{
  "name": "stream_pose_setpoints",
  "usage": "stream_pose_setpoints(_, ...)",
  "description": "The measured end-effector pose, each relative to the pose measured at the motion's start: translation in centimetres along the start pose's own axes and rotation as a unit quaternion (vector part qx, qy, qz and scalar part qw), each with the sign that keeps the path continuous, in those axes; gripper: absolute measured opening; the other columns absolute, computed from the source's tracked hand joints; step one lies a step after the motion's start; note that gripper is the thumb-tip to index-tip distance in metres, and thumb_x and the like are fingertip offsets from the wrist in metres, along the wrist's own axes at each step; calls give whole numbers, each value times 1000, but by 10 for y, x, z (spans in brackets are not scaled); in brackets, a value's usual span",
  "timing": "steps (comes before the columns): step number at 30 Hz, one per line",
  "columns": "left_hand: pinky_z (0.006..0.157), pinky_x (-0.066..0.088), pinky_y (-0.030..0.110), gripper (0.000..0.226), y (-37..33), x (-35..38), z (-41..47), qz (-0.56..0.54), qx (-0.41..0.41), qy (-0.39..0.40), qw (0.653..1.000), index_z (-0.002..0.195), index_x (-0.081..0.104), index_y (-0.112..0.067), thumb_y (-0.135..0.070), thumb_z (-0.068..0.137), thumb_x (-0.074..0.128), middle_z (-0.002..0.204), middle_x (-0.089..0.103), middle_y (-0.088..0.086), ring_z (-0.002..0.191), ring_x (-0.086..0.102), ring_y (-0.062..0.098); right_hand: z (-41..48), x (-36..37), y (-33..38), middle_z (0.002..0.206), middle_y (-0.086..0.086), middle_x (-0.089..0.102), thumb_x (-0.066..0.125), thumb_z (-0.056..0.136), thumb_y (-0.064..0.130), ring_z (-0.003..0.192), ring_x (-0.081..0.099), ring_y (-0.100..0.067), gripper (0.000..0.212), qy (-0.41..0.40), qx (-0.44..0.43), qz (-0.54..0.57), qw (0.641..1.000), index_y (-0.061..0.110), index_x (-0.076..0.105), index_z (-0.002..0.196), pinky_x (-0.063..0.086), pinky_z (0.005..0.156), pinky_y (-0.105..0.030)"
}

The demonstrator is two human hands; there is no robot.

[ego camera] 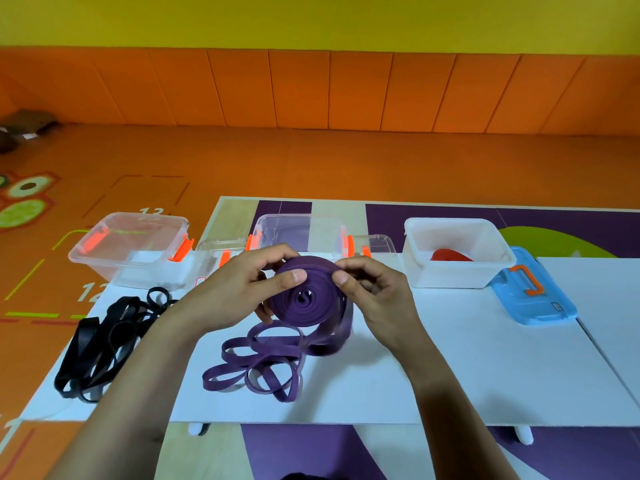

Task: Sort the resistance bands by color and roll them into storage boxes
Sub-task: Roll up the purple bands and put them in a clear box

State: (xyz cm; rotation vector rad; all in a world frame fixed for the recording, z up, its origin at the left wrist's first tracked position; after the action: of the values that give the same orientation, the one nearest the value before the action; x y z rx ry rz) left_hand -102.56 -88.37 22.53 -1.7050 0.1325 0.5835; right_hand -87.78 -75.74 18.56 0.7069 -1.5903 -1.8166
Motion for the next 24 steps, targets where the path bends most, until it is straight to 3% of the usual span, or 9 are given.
stream_pose_setpoints(3,60,63,46,25,0,-2,0,-36,11,-24,999,112,66,-21,-39,96,60,97,70,7,77,70,31,0,5,5,93,2,75,71,85,31,88,71,-14,21,-9,10,38,999,16,74,100,57,82,-25)
stream_pose_setpoints(9,61,63,50,30,3,-10,-2,-115,16,-91,989,112,64,-13,-37,95,57,100,68,14,80,70,41,1,8,11,91,6,78,74,81,35,88,71,-11,18,-19,13,48,999,27,76,97,56,85,-23)
stream_pose_setpoints(12,60,63,46,31,4,-7,-2,-140,8,-119,983,112,62,-11,-36,96,55,100,66,23,66,67,45,1,12,11,100,11,78,75,85,26,99,73,-9,20,-14,13,43,999,32,73,104,56,88,-21)
stream_pose_setpoints(15,63,64,49,30,4,2,0,-159,1,-114,981,111,58,-9,-36,97,54,98,66,27,66,68,46,0,8,11,103,6,79,74,90,13,99,75,-12,23,-43,29,73,996,22,74,112,57,84,-21)
stream_pose_setpoints(20,60,62,48,25,3,13,-3,-122,-44,-36,991,103,58,-22,-45,98,51,92,69,14,69,73,40,-2,-7,16,100,0,80,71,91,6,94,75,-12,22,-20,40,68,997,12,77,112,57,79,-18)
stream_pose_setpoints(24,51,57,42,30,-16,1,0,10,6,-58,998,105,62,-26,-52,91,58,89,64,-1,58,64,35,-2,-8,21,97,-3,80,73,91,6,89,76,-18,19,34,40,29,998,12,79,108,57,75,-21)
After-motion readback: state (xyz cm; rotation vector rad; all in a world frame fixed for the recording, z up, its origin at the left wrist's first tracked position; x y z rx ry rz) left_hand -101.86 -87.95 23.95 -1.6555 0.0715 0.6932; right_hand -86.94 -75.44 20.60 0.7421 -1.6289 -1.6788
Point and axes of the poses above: each hand's wrist, its own z-axis towards the middle knuckle, its own x-axis out of the palm, y = z × x, the point moved 6 cm from there along z, towards the middle knuckle
